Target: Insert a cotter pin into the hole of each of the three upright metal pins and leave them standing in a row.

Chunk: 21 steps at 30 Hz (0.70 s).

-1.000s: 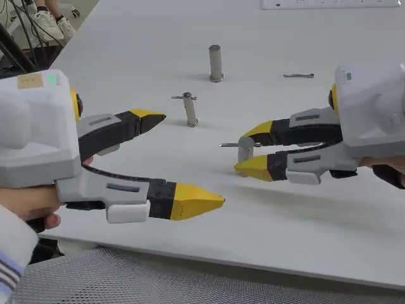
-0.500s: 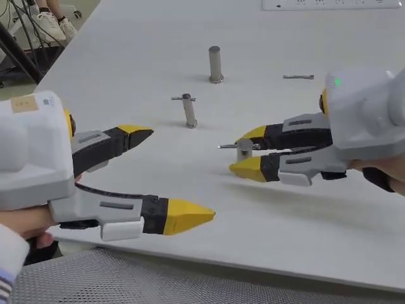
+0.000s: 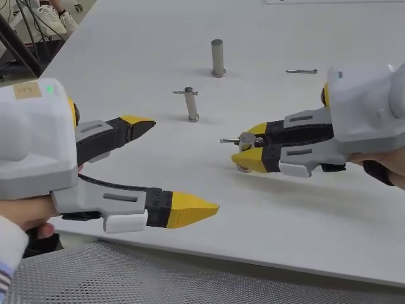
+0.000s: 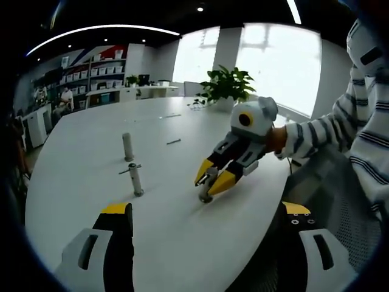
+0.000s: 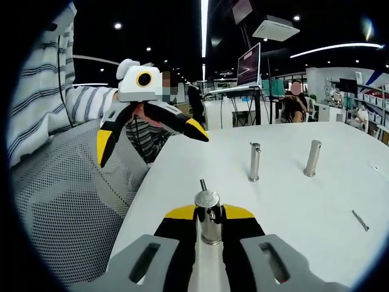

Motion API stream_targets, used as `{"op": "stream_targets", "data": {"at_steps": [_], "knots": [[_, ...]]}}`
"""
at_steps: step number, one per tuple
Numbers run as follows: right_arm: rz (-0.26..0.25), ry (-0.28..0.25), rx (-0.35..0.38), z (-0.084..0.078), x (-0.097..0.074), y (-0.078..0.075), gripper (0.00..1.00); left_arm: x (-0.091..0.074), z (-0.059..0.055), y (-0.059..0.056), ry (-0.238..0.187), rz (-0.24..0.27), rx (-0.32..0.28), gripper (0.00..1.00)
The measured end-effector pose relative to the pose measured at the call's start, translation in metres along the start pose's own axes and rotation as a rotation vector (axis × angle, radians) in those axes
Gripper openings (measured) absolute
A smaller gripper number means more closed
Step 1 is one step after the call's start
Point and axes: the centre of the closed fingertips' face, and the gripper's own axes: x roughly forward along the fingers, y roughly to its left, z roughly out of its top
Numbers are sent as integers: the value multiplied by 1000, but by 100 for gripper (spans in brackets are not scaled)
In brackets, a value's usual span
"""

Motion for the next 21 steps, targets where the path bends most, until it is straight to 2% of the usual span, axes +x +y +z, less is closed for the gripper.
{"op": "stream_targets", "data": {"at_steps": [2,4,7,12,21], "knots": [[-3,2,-4,0,0,0,10,0,1,0,-2,2,-2,99],[-30,-10,18,2,0,-3,9,0,0,0,0,2,-6,99],[-40,-20,28,3,-1,-5,9,-1,-3,1,12,8,-22,95],[-59,-7,20,3,-2,-11,8,-2,-1,5,10,31,-26,96],[-111,15,5,5,-6,-40,8,-4,-4,7,23,39,-30,97]]}}
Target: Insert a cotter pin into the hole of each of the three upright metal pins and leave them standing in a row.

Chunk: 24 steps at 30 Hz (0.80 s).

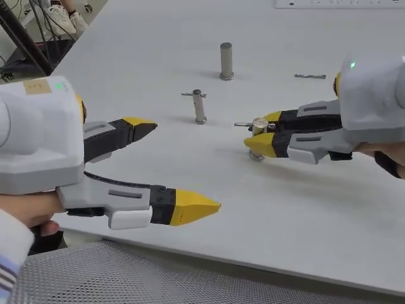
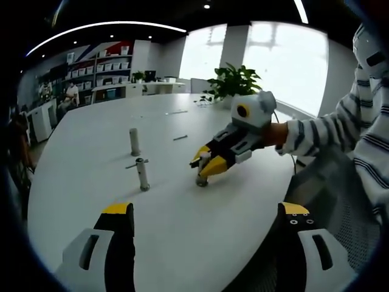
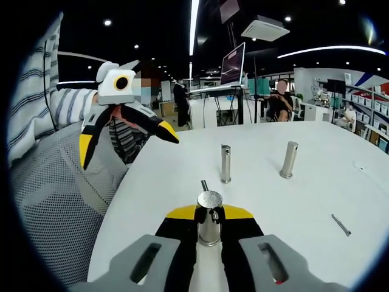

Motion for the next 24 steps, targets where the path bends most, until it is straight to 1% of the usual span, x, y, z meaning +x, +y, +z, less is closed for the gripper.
{"op": "stream_targets", "data": {"at_steps": [6,9,11,14,18,21,24], "knots": [[-29,-2,-11,5,0,-17,8,0,-2,-2,7,-4,-3,97],[-33,0,-20,7,2,-29,8,0,-5,-4,30,-14,5,96],[-33,2,-28,7,3,-32,8,0,-6,-4,33,-13,11,97],[-35,5,-33,6,5,-38,8,0,-4,-3,26,-13,1,97],[-39,12,-36,3,6,-43,8,-1,-5,-3,28,-10,-4,97],[-40,12,-33,2,6,-45,8,0,-3,-2,15,-1,-10,97],[-40,9,-24,1,7,-47,8,0,-2,1,8,14,5,97]]}}
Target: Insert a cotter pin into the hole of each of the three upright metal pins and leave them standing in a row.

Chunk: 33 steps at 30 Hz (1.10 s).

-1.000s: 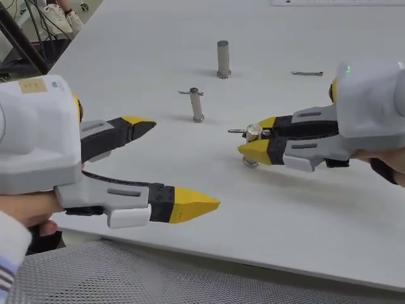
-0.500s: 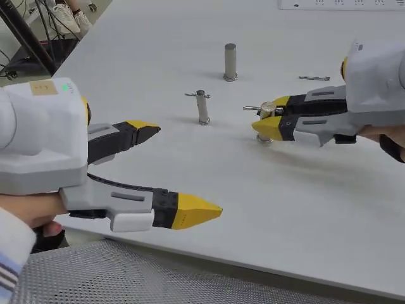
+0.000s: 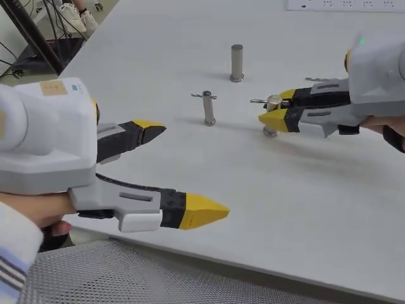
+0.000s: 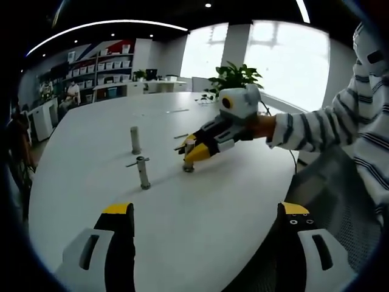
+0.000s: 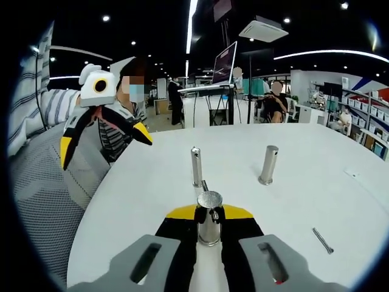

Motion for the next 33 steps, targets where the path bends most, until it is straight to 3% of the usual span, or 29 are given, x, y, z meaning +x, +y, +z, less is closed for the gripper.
{"op": "stream_targets", "data": {"at_steps": [7,12,17,29,33], "knots": [[22,-19,9,1,0,2,8,2,2,-1,4,-5,11,96],[20,-22,-6,0,0,1,8,2,-5,1,37,9,19,95],[24,-33,-25,1,1,1,9,1,-5,3,41,20,25,94],[15,-44,-29,0,2,3,9,2,-8,2,70,-7,8,94],[8,-14,-40,-5,2,6,19,0,-8,6,80,-6,5,95]]}}
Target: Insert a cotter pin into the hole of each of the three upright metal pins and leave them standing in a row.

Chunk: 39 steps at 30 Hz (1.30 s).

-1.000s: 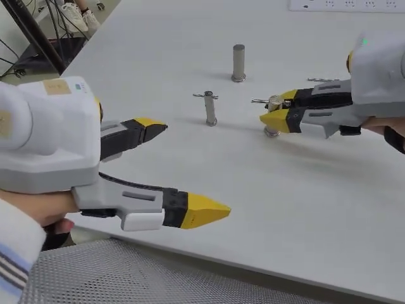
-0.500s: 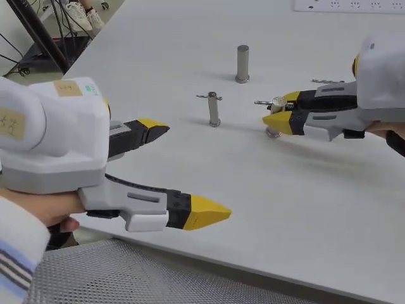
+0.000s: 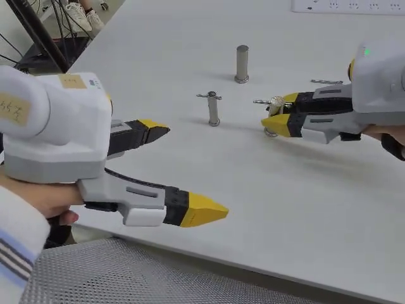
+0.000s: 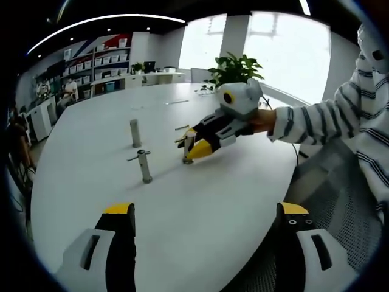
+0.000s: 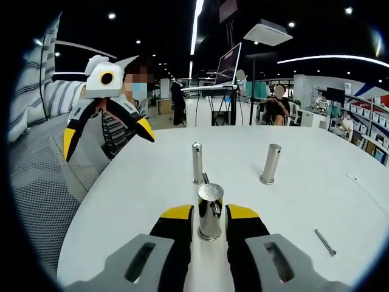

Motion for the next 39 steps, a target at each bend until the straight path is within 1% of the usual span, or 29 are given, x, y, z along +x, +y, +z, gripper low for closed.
{"op": "stream_targets", "data": {"at_steps": [3,6,7,9,10,11,12,14,16,18,19,22,24,25,27,29,30,33,35,37,38,39], "knots": [[-4,-14,4,5,-4,2,22,-1,-1,3,16,7,12,95],[-12,-23,13,12,-9,2,26,-2,1,5,8,10,13,95],[-27,-27,39,15,-12,1,30,-2,3,5,1,12,12,95],[-29,-50,66,19,-17,1,37,-2,7,6,-18,14,9,95],[-24,-84,100,28,-21,4,43,-2,9,6,-24,17,6,95],[-19,-101,122,32,-25,6,47,-2,10,7,-31,17,5,95],[-20,-122,130,39,-30,8,51,-2,12,7,-41,22,9,95],[-20,-134,143,43,-39,9,63,-2,17,11,-54,42,52,95],[-24,-146,151,47,-45,11,70,-2,19,12,-56,44,58,95],[-21,-156,180,50,-54,16,73,-1,23,13,-71,37,72,95],[-25,-165,185,51,-59,18,76,-1,26,13,-71,34,70,95],[-41,-168,191,51,-68,20,82,0,29,14,-75,28,73,96],[-59,-173,206,50,-75,19,84,0,33,16,-81,26,76,96],[-79,-179,216,50,-79,18,84,0,35,16,-88,22,74,96],[-92,-172,223,48,-85,20,85,0,40,16,-106,17,73,96],[-110,-167,226,46,-90,20,88,0,45,19,-126,27,67,96],[-123,-165,229,45,-93,21,90,-1,46,19,-134,27,74,96],[-147,-160,239,43,-100,23,94,-1,50,19,-143,20,76,96],[-157,-133,244,37,-104,24,97,-1,52,20,-147,17,75,96],[-177,-103,237,33,-110,27,95,-1,54,21,-152,13,72,96],[-185,-98,231,32,-112,27,95,-1,55,21,-154,13,69,96],[-195,-99,241,31,-115,27,97,-1,56,21,-161,12,67,96]]}}
